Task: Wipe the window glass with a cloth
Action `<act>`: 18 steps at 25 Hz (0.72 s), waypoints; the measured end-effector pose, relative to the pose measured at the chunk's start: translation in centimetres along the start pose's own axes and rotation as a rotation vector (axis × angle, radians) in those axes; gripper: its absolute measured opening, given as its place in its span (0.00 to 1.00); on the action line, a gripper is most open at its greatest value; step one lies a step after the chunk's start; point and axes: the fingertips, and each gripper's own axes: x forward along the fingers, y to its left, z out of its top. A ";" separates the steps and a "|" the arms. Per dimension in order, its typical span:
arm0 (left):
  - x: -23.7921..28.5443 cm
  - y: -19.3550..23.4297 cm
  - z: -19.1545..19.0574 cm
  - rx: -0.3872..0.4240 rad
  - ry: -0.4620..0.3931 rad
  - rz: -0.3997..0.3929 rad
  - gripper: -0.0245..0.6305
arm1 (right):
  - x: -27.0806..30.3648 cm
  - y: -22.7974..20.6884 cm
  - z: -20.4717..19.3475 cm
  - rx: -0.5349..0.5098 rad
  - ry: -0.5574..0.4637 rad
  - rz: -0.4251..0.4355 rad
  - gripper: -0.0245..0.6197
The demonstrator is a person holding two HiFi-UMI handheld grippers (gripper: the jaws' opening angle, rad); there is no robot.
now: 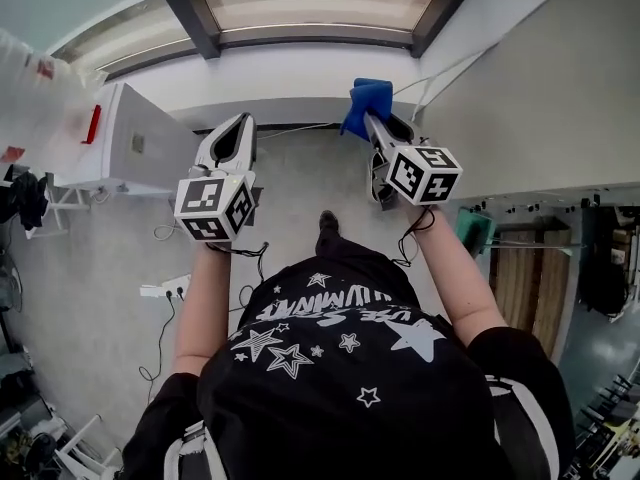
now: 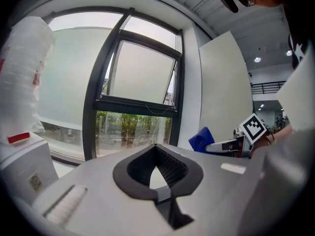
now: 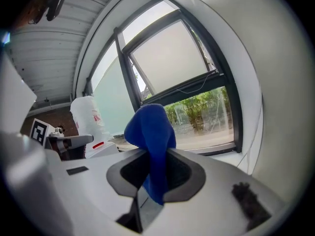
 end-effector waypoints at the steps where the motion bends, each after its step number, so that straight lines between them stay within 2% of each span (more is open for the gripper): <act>1: 1.1 -0.2 0.3 0.005 0.003 -0.002 0.05 | 0.5 -0.6 0.4 0.005 -0.001 0.005 0.15; 11: 7.8 -1.5 1.9 0.023 -0.002 0.006 0.05 | 3.7 -6.5 2.8 0.021 -0.015 0.023 0.15; 18: 8.5 -1.4 2.8 0.016 -0.016 0.022 0.05 | 5.7 -7.1 3.9 0.032 -0.013 0.052 0.15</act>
